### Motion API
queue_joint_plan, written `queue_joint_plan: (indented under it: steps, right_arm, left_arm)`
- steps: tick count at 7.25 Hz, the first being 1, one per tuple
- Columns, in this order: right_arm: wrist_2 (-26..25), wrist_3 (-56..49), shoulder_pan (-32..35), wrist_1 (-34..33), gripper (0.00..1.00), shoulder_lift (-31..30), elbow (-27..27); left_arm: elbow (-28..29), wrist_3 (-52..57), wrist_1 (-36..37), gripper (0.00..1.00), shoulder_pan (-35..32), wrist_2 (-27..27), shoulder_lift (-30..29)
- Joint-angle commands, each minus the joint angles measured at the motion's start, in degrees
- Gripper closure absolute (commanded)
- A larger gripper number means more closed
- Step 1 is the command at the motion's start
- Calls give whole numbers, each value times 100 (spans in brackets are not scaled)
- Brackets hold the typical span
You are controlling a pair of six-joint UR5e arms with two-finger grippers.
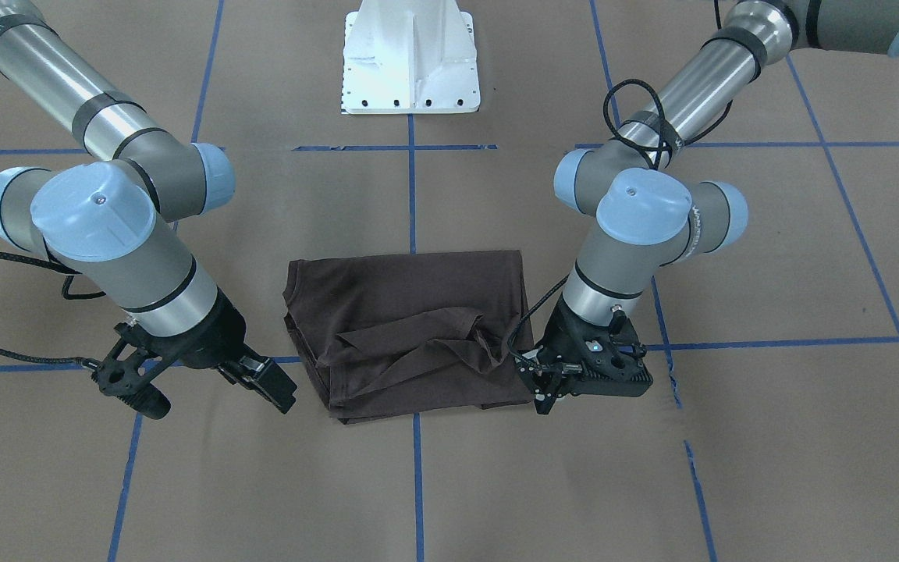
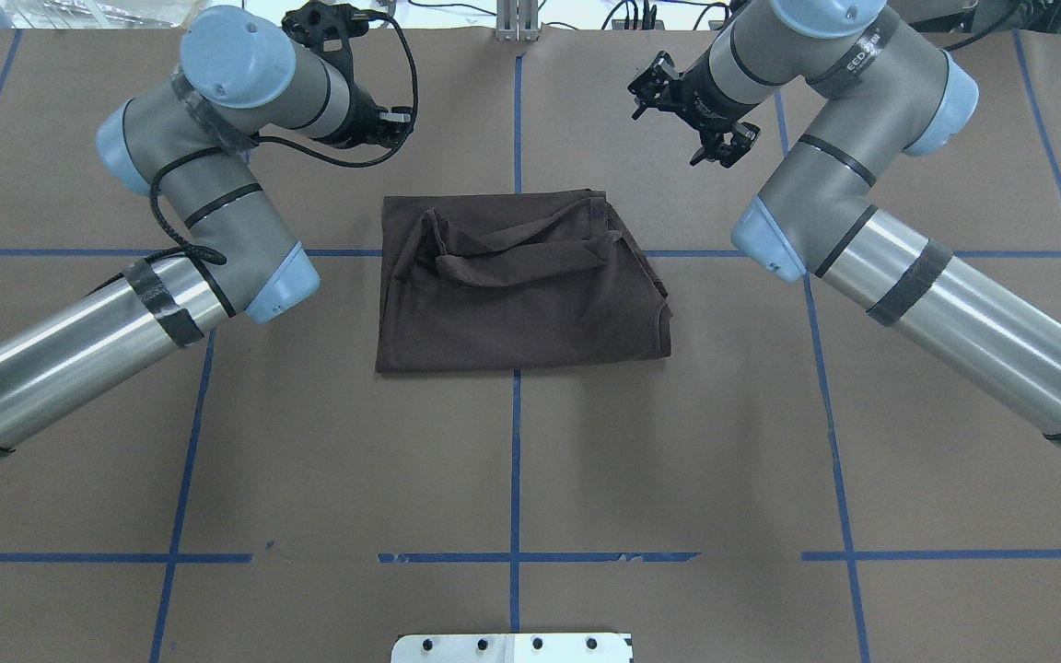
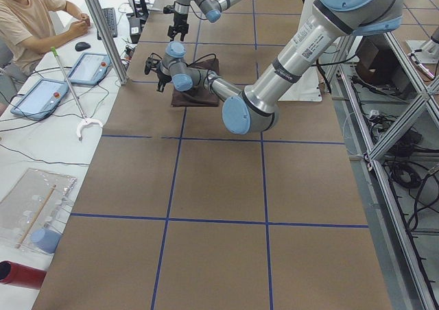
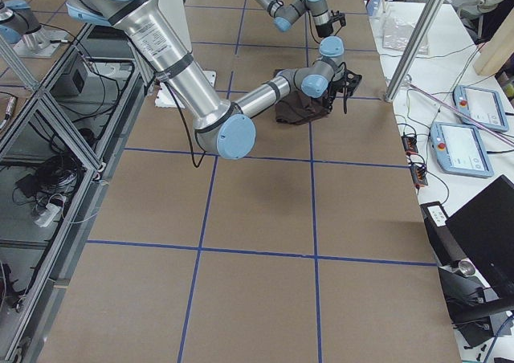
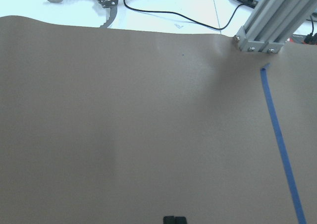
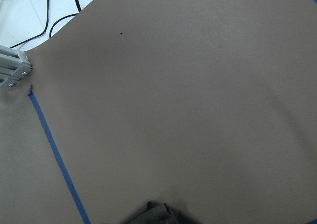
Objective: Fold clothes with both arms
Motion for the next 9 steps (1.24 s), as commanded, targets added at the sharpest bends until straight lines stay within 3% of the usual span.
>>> queue_joint_plan:
  steps: [1, 3, 7, 9]
  right_arm:
    - [5, 0, 0, -1, 4, 10, 16]
    - [-4, 0, -8, -1, 4, 10, 7]
    - [14, 0, 9, -1, 4, 10, 25]
    - [128, 0, 44, -10, 4, 2, 60]
  left_arm:
    - [-1170, -787, 798, 100, 654, 13, 381]
    - [-1157, -905, 934, 100, 1104, 406, 408]
    - [-1000, -1090, 1242, 100, 1334, 452, 382]
    - [-832, -1046, 1180, 100, 1308, 812, 303]
